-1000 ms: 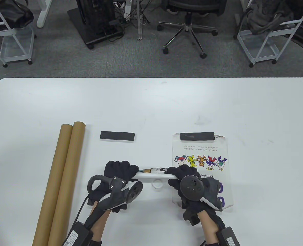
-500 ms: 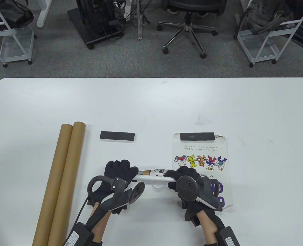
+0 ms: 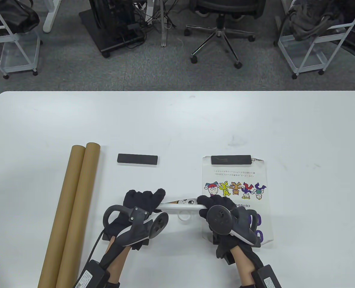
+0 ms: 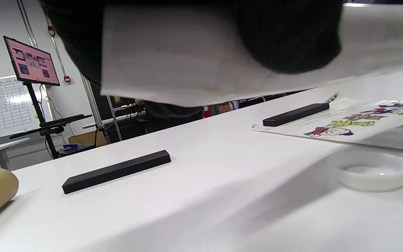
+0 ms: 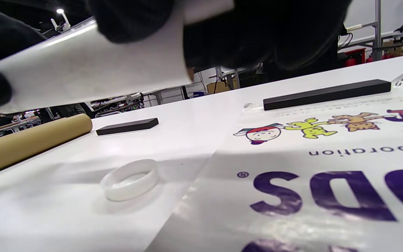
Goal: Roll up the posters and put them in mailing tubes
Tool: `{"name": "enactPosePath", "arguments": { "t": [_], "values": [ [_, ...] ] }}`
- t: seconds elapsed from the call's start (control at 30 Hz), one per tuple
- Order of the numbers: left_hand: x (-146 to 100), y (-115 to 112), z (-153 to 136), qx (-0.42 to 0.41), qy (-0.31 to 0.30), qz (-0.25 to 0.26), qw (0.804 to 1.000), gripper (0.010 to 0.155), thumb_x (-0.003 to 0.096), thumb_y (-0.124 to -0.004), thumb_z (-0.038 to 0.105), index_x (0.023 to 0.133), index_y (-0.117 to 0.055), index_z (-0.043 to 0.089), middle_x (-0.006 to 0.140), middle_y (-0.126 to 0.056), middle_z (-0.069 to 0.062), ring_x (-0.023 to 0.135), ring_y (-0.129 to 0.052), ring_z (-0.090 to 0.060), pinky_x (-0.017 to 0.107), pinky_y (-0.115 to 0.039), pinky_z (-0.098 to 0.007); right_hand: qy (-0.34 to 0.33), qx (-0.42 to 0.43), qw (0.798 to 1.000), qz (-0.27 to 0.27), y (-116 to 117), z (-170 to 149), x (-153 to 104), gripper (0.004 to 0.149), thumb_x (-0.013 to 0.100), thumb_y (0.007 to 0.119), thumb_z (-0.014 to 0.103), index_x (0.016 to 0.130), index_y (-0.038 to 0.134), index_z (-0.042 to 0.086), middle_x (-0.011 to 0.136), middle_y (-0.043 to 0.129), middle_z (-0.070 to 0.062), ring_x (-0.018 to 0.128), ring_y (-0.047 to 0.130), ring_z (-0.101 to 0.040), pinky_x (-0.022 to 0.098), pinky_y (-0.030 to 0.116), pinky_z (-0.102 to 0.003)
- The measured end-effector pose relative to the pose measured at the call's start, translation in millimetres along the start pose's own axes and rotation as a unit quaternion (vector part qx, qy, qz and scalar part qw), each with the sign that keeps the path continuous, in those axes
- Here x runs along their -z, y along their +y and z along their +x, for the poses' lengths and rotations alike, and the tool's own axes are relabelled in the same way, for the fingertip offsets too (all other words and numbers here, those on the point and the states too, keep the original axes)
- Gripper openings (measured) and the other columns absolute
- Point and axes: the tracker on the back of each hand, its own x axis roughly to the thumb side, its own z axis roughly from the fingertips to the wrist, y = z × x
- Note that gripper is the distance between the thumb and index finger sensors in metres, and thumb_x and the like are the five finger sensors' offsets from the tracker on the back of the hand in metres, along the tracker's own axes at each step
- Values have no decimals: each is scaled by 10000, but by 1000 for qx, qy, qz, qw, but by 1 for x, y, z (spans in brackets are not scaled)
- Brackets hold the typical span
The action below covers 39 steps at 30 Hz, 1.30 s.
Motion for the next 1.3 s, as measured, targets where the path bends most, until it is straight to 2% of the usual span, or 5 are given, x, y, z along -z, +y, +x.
{"name": "enactPosePath", "arguments": {
  "t": [0.13, 0.3, 0.63, 1.07, 1.3],
  "values": [
    [0, -2, 1, 16, -4, -14, 1000, 556, 480, -654, 440, 1027, -697, 345, 933, -871, 81, 812, -969, -197, 763, -749, -525, -5, 1, 1000, 11, 0, 1, 0, 581, 508, 672, 375, 1034, 596, 140, 885, 728, -145, 683, 770, -408, 662, 602, -712],
    [-1, 1, 1, 48, -2, 5, 999, 497, 454, -752, 462, 945, -733, 394, 838, -894, 132, 723, -973, -152, 758, -760, -511, -6, -22, 1000, -7, 2, 3, 0, 483, 481, 692, 362, 939, 702, 209, 771, 828, -54, 595, 849, -337, 649, 680, -662],
    [0, 0, 1, 24, 5, -9, 1000, 492, 468, -750, 453, 954, -772, 388, 998, -781, 22, 865, -881, -245, 781, -700, -559, -3, -29, 1000, -10, 2, 4, 0, 507, 470, 714, 366, 947, 747, 198, 939, 724, -147, 720, 798, -404, 661, 639, -686],
    [-1, -1, 2, 47, -11, 0, 999, 615, 428, -787, 490, 1030, -718, 388, 902, -869, 105, 795, -960, -167, 767, -756, -504, -9, -41, 999, 2, 2, 4, 0, 556, 456, 720, 355, 979, 730, 168, 840, 764, -105, 699, 808, -386, 664, 636, -682],
    [0, -4, -3, 25, -3, 4, 1000, 726, 422, -791, 502, 1102, -557, 407, 864, -936, 136, 769, -1023, -138, 759, -776, -490, -9, -19, 1000, -6, 1, 2, 0, 633, 457, 716, 358, 1052, 604, 171, 827, 835, -49, 722, 871, -372, 665, 660, -664]
  ]
}}
